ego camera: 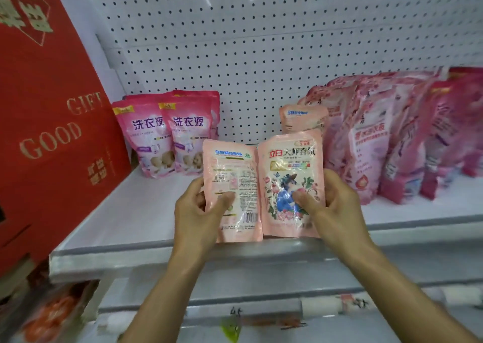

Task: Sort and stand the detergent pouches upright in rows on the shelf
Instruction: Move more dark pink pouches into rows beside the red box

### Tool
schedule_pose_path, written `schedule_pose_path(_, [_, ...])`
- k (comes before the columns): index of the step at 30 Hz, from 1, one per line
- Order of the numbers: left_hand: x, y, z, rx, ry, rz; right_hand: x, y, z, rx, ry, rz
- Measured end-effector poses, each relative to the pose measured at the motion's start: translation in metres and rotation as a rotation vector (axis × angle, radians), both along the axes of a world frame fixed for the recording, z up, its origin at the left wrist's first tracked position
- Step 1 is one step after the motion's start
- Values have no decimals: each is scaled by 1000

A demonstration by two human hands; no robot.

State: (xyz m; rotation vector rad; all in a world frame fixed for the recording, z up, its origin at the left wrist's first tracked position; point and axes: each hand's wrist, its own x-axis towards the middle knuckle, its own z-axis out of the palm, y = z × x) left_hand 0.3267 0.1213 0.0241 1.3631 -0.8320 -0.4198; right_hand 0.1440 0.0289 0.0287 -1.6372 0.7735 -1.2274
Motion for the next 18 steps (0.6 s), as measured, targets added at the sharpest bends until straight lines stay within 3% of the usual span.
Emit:
schedule_pose_path(11, [-118,-18,1,4,8,-224,-135,3,-6,17,-3,-174])
schedule_pose_path(18, [-247,-75,4,-56,-2,-344,-275,-28,-8,68,-15,-274])
